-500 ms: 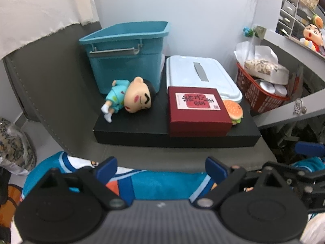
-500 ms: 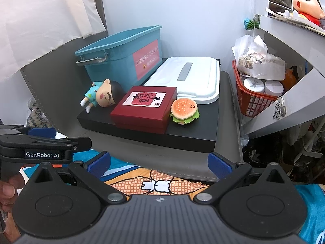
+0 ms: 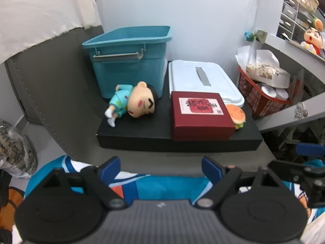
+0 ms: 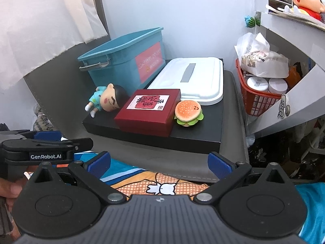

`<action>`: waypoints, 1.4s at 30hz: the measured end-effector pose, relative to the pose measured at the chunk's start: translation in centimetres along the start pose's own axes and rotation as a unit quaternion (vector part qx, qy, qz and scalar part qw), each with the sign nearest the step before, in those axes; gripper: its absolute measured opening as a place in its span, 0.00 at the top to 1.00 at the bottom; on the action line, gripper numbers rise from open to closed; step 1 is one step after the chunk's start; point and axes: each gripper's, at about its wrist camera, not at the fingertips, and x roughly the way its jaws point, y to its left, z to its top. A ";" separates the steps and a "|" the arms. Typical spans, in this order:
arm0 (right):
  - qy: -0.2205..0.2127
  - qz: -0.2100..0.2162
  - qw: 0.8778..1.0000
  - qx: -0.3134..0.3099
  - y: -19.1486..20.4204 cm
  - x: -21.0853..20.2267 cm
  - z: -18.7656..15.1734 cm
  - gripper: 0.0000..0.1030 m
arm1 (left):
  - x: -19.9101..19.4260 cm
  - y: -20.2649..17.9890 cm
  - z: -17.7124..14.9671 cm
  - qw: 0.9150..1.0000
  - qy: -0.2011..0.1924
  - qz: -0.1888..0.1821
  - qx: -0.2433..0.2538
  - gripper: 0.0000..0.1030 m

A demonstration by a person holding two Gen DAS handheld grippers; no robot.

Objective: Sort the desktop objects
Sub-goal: 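Move the left tool toward the teal-shirted boy figurine on the tray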

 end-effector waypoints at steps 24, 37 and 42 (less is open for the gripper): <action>-0.017 0.000 1.000 0.017 -0.6 -0.3 0.4 0.00 | -2.1 1.6 4.7 1.000 0.015 -0.015 0.000 0.13; -0.053 0.005 0.998 0.027 -1.2 -1.2 0.8 0.00 | -0.2 2.7 6.5 1.000 0.012 -0.016 -0.012 0.13; -0.056 0.010 0.998 0.031 -1.5 -1.1 0.8 0.00 | 0.7 3.5 5.8 1.000 0.010 -0.017 -0.021 0.13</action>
